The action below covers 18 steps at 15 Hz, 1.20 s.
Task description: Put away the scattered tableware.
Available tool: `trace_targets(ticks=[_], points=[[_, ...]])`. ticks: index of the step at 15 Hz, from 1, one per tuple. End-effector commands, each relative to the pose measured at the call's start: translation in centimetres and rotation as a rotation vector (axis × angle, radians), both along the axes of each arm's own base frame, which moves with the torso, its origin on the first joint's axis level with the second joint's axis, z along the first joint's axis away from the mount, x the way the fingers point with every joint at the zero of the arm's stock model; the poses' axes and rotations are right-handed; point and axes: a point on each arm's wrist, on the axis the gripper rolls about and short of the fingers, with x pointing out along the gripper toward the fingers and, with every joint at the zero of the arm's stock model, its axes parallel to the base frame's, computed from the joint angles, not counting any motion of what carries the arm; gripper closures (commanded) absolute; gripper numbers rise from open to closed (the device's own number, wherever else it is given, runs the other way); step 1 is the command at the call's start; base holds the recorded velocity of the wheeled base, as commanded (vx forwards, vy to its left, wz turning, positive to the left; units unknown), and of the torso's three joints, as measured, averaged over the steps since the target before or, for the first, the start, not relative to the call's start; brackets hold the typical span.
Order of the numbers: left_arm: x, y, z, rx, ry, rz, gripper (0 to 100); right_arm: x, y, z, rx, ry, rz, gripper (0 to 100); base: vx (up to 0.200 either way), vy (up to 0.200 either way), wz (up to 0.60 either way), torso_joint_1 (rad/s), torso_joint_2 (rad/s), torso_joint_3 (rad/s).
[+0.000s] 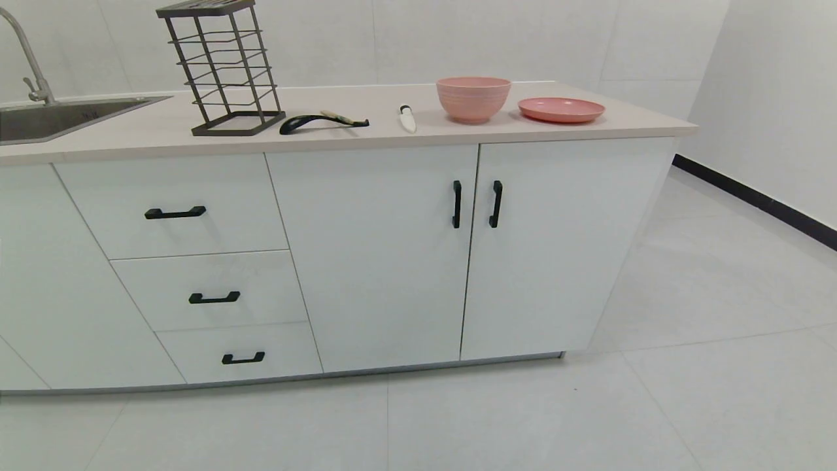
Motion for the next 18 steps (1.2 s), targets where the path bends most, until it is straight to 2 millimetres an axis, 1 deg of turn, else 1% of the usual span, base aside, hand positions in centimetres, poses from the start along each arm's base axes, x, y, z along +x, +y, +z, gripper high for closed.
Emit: trace_targets(ticks=[1,2,3,4,5,6,7,8,10,12,13,14,15,16,17,18], points=[[0.0,0.0,0.0,0.0,0.0,0.001,0,-0.1,0.0,1.4,-0.032,-0.138,0.001,100,0.0,0.0,0.0,0.0,0.0,0.0],[0.0,0.0,0.0,0.0,0.0,0.001,0,-0.4,0.0,2.8,-0.062,-0.271,-0.001,100,0.0,0.0,0.0,0.0,0.0,0.0],[0.0,0.0,0.0,0.0,0.0,0.001,0,-0.6,0.1,3.3,-0.074,-0.311,0.011,100,0.0,0.0,0.0,0.0,0.0,0.0],[0.0,0.0,0.0,0.0,0.0,0.001,0,-0.8,0.3,4.8,-0.095,-0.308,0.131,100,0.0,0.0,0.0,0.0,0.0,0.0],[0.0,0.0,0.0,-0.002,0.0,0.001,0,-0.4,0.5,7.3,-0.098,-0.226,0.222,100,0.0,0.0,0.0,0.0,0.0,0.0],[0.0,0.0,0.0,0.0,0.0,0.001,0,0.3,0.6,10.1,-0.099,-0.173,0.276,100,0.0,0.0,0.0,0.0,0.0,0.0],[0.0,0.0,0.0,0.0,0.0,0.001,0,0.7,0.6,11.0,-0.101,-0.152,0.295,100,0.0,0.0,0.0,0.0,0.0,0.0],[0.0,0.0,0.0,0.0,0.0,0.001,0,3.5,0.8,13.0,-0.127,-0.069,0.365,100,0.0,0.0,0.0,0.0,0.0,0.0],[0.0,0.0,0.0,0.0,0.0,0.001,0,7.3,1.0,13.4,-0.162,0.005,0.409,100,0.0,0.0,0.0,0.0,0.0,0.0],[0.0,0.0,0.0,0.0,0.0,0.001,0,12.1,1.6,13.3,-0.148,0.06,0.491,100,0.0,0.0,0.0,0.0,0.0,0.0],[0.0,0.0,0.0,0.0,0.0,0.001,0,13.0,1.7,13.0,-0.142,0.076,0.507,100,0.0,0.0,0.0,0.0,0.0,0.0],[0.0,0.0,0.0,-0.002,0.0,-0.001,0,15.6,1.9,12.0,-0.131,0.138,0.532,0,0.0,0.0,0.0,0.0,0.0,0.0],[0.0,0.0,0.0,-0.002,0.0,-0.001,0,17.1,2.1,11.5,-0.127,0.157,0.534,0,0.0,0.0,0.0,0.0,0.0,0.0],[0.0,0.0,0.0,-0.002,0.002,0.001,0,19.1,2.2,10.9,-0.128,0.158,0.538,0,0.0,0.0,0.0,0.0,0.0,0.0],[0.0,0.0,0.0,-0.002,0.002,-0.001,0,20.7,2.4,10.2,-0.128,0.165,0.541,0,0.0,0.0,0.0,0.0,0.0,0.0],[0.0,0.0,0.0,-0.002,0.002,0.001,0,22.5,2.7,9.1,-0.129,0.182,0.554,0,0.0,0.0,0.0,0.0,0.0,0.0]])
